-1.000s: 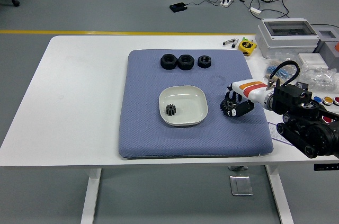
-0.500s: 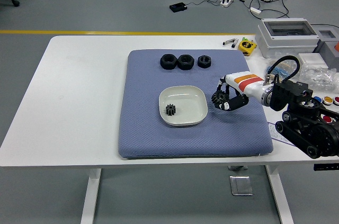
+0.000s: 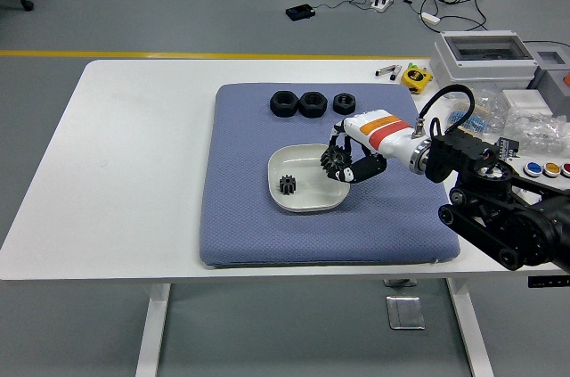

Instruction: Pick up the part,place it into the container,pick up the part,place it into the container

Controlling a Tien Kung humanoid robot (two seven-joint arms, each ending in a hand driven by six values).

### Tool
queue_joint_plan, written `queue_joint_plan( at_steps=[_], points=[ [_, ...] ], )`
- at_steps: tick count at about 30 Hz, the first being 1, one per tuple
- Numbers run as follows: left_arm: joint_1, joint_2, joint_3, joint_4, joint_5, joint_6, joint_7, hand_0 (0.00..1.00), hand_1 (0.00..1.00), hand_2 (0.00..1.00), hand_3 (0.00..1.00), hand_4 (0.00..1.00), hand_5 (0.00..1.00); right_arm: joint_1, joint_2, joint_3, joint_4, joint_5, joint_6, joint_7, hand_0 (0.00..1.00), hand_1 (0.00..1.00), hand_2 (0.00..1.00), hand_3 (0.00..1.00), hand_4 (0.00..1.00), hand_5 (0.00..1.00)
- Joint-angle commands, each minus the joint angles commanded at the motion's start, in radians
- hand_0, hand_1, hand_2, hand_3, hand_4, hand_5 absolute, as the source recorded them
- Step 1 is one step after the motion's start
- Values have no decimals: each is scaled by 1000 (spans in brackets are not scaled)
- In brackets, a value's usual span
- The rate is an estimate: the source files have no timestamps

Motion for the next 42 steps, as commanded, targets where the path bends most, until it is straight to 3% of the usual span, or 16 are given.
queue_joint_plan(
  at_steps=[4, 5, 10, 11, 17, 23, 27, 34, 35, 40, 41, 42],
  points=[
    [-3, 1, 5, 1, -12, 1, -5, 520, 544, 664, 595, 589, 562, 4, 28, -19, -16, -4, -9, -24, 2, 216, 403, 503, 768, 281],
    [-3, 1, 6, 1, -14, 2, -5, 518, 542, 664, 595, 589, 562, 5, 34, -23, -19, -9, -8, -26, 94, 273, 547, 840, 985, 411],
    [-9, 2, 8, 1, -16, 2, -7, 518, 542, 664, 595, 589, 562, 20, 61, -38, -39, -33, 7, -42, 94, 273, 547, 840, 985, 411],
    [-10, 2, 9, 1, -16, 2, -7, 515, 542, 664, 594, 589, 561, 23, 64, -40, -42, -35, 9, -44, 146, 306, 687, 998, 998, 445],
    [-12, 3, 11, 1, -20, 2, -8, 513, 537, 664, 595, 589, 562, 27, 77, -47, -68, -14, 7, -49, 160, 302, 679, 998, 998, 459],
    [-13, 3, 14, 2, -26, 2, -10, 512, 535, 664, 594, 589, 562, 16, 57, -13, -44, -12, -28, -39, 150, 286, 663, 998, 998, 455],
    [-13, 3, 15, 2, -28, 2, -11, 512, 535, 664, 594, 589, 562, -5, 34, 49, -17, 24, -86, -23, 150, 286, 663, 998, 998, 455],
    [-10, 1, 16, 3, -33, 2, -13, 511, 534, 664, 594, 589, 561, -79, -15, 144, 6, 274, -186, 47, 162, 295, 645, 986, 998, 441],
    [-10, 1, 16, 3, -33, 2, -13, 511, 534, 663, 595, 589, 562, -85, -20, 150, 10, 313, -184, 56, 332, 531, 716, 902, 998, 460],
    [-8, -2, 15, 3, -34, 2, -13, 511, 534, 663, 595, 589, 562, -143, -73, 223, 79, 521, -121, 113, 332, 531, 716, 902, 998, 460],
    [-8, -2, 15, 3, -34, 2, -13, 511, 537, 663, 595, 589, 562, -152, -80, 238, 90, 567, -108, 118, 701, 733, 814, 873, 998, 649],
    [-8, -3, 15, 3, -34, 2, -13, 511, 537, 663, 595, 589, 562, -160, -86, 253, 100, 612, -98, 126, 701, 733, 814, 873, 998, 649]
  ],
)
